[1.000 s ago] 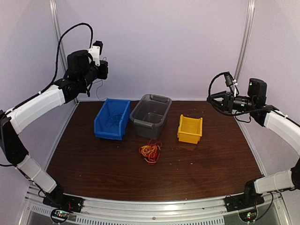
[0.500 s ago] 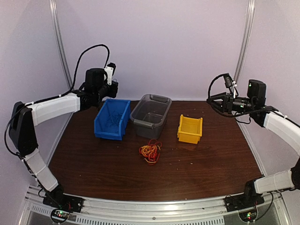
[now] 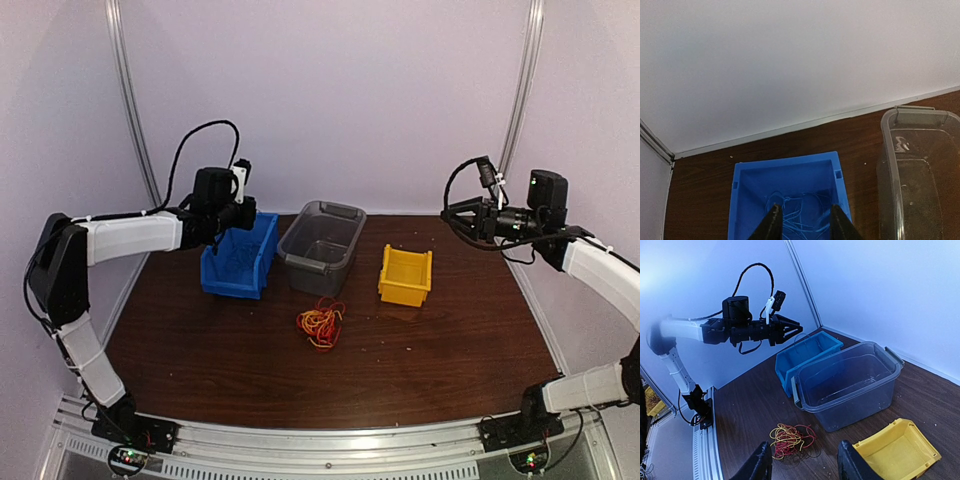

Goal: Untangle the cables

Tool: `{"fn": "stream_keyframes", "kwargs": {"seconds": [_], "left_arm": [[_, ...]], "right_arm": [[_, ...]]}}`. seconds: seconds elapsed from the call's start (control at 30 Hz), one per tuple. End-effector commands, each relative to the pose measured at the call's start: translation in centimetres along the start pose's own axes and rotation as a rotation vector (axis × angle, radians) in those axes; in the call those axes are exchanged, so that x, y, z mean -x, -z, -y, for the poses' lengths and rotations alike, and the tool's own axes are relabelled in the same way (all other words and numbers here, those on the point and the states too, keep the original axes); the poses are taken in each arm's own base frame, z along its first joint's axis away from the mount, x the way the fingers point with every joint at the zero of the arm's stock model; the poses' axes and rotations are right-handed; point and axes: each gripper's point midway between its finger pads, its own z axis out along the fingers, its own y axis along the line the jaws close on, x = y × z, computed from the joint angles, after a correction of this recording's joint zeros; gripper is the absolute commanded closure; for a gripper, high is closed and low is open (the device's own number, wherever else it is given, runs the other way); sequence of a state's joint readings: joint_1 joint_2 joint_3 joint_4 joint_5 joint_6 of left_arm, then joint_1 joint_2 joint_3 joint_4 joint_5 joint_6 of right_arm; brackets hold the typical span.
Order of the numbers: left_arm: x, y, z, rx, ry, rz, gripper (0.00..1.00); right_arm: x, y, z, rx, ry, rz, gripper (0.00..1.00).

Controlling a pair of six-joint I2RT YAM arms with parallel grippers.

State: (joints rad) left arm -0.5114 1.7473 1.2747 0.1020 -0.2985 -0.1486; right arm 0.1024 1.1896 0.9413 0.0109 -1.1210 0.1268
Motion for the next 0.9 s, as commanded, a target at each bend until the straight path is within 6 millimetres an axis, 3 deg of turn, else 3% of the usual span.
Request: {"fn": "stream_keyframes", "kwargs": {"seconds": [0.0, 0.17, 0.27, 0.5, 0.6, 0.67, 0.87], "left_arm": [[0.3, -1.6, 0.4, -0.017, 0.030, 0.000, 0.60], [1.1, -1.9, -0.2, -0.013, 0.039, 0.007, 0.55], [1.1, -1.0, -0.6, -0.005, 0.056, 0.005, 0.52], [2.4, 5.7, 0.1, -0.151, 0.134, 0.116, 0.40], [2.2, 9.2, 0.1, -0.173, 0.182, 0.168, 0.24], [1.2, 11.1, 1.3, -0.219, 0.153, 0.171, 0.20], [-1.4, 16.8, 7.9, -0.474, 0.044, 0.194, 0.22]], "right_arm": [[-0.1, -0.1, 0.0, -0.004, 0.010, 0.003, 0.54], [-0.1, 0.1, -0.2, -0.012, 0.020, 0.004, 0.54], [-0.3, 0.2, -0.2, -0.020, 0.030, 0.003, 0.53], [-1.6, 0.2, 0.5, -0.050, 0.086, -0.030, 0.53], [-3.0, 0.0, 1.2, -0.079, 0.168, -0.109, 0.53], [-4.3, -0.4, 1.5, -0.085, 0.218, -0.175, 0.55], [-9.1, -3.2, 0.3, -0.057, 0.384, -0.368, 0.63]]}}
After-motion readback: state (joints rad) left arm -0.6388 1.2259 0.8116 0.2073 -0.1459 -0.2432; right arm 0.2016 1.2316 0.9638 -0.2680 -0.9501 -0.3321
